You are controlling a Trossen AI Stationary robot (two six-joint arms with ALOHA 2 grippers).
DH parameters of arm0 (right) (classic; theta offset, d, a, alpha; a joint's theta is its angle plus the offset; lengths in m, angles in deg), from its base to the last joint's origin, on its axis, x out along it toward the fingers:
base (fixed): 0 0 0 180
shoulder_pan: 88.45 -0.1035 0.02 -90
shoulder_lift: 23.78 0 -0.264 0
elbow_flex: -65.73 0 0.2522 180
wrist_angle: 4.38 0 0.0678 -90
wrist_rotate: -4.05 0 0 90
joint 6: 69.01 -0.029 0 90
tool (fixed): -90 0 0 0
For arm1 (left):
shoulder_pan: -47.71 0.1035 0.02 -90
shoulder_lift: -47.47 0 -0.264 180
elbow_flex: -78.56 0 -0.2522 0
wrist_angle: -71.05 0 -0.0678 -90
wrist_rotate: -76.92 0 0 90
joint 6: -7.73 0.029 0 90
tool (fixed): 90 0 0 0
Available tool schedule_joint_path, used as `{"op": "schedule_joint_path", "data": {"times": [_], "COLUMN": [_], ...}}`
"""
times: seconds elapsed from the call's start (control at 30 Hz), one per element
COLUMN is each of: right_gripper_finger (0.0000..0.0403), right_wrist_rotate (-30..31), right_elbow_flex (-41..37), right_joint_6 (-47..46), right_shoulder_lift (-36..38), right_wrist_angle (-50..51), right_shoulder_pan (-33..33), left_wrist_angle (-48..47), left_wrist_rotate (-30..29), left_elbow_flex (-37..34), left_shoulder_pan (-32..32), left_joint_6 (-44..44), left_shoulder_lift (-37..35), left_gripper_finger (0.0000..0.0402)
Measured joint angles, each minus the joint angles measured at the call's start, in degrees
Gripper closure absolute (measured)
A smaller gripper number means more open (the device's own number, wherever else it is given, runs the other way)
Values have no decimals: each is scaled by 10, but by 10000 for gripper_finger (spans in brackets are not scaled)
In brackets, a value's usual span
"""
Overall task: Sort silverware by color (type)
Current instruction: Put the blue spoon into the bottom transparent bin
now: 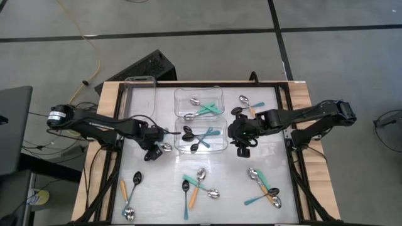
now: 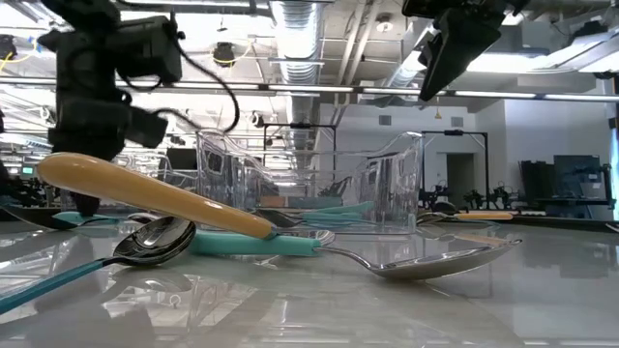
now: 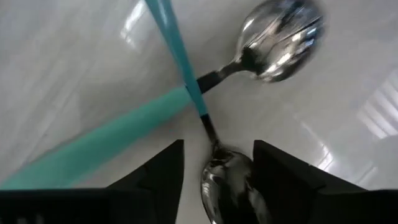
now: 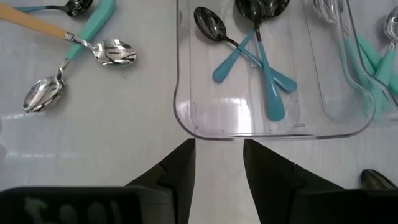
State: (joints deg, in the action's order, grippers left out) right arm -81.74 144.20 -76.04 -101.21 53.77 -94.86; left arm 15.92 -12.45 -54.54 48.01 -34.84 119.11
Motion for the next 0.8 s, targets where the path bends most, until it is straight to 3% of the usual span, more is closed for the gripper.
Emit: {"op": "schedule_joint_path", "data": {"times": [0.17, 0.3, 0.43, 0.6, 0.8], "right_gripper_finger": [245, 245, 245, 245, 245], "right_wrist_rotate": [0, 0, 0, 0, 0], "right_elbow_flex": [0, 0, 0, 0, 0], "right_joint_6": [11, 15, 15, 16, 15], "right_shoulder_lift": [0, 0, 0, 0, 0], "right_wrist_angle": [1, -2, -3, -3, 0], "right_shoulder_pan": [0, 0, 0, 0, 0], "left_wrist_angle": [30, 27, 21, -3, -21], "left_wrist_rotate": [-3, -4, -8, -38, -16], "left_elbow_flex": [-6, -4, -4, 14, 44], "left_shoulder_pan": [0, 0, 0, 0, 0], "left_joint_6": [-1, 10, 12, 20, 30], "left_shoulder_lift": [39, 55, 52, 38, -4], "left_gripper_finger": [210, 223, 273, 381, 396]}}
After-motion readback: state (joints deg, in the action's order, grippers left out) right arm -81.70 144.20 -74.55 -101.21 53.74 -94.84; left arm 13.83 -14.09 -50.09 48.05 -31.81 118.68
